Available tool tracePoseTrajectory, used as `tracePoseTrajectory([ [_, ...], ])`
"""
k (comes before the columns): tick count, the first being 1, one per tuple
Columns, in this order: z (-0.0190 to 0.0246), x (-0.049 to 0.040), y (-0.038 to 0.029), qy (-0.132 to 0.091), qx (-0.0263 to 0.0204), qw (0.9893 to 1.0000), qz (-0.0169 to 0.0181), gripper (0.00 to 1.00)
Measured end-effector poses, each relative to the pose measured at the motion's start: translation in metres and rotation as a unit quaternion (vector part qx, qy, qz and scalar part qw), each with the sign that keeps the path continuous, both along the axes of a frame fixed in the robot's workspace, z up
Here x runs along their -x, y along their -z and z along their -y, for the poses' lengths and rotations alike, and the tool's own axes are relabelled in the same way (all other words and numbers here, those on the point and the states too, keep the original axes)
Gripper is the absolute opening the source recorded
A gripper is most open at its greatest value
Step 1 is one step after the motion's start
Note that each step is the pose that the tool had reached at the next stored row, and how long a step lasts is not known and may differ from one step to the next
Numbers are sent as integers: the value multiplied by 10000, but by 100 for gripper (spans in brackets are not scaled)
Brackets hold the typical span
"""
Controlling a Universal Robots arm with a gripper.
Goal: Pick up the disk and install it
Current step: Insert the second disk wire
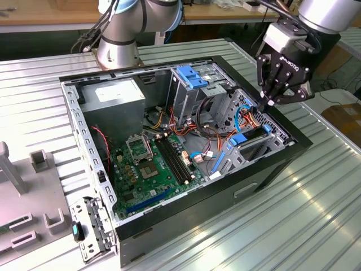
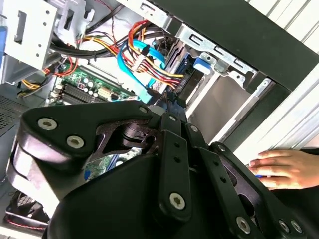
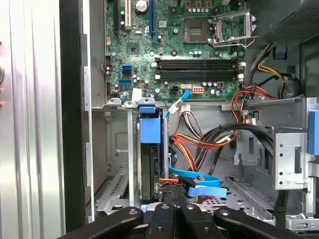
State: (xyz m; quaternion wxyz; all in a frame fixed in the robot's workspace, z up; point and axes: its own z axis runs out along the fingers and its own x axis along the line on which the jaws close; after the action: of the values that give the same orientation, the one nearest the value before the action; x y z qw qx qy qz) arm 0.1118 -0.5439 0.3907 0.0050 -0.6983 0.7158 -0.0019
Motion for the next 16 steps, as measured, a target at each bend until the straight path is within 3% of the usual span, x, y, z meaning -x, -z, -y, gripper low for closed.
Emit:
tracePoseTrajectory([
  [2, -33, 1, -2, 2, 1, 10000, -19, 11],
  [3, -73, -1, -2, 1, 1, 10000, -89, 11],
  [4, -96, -5, -2, 1, 3, 9999, -118, 11],
  [7, -113, -6, -2, 2, 60, 9999, -121, 11],
  [9, -112, -6, -2, 2, 62, 9999, -121, 11],
  [12, -123, -9, 6, 2, 63, 9999, -124, 25],
  [16, -157, -11, 17, 2, 64, 9999, -132, 25],
])
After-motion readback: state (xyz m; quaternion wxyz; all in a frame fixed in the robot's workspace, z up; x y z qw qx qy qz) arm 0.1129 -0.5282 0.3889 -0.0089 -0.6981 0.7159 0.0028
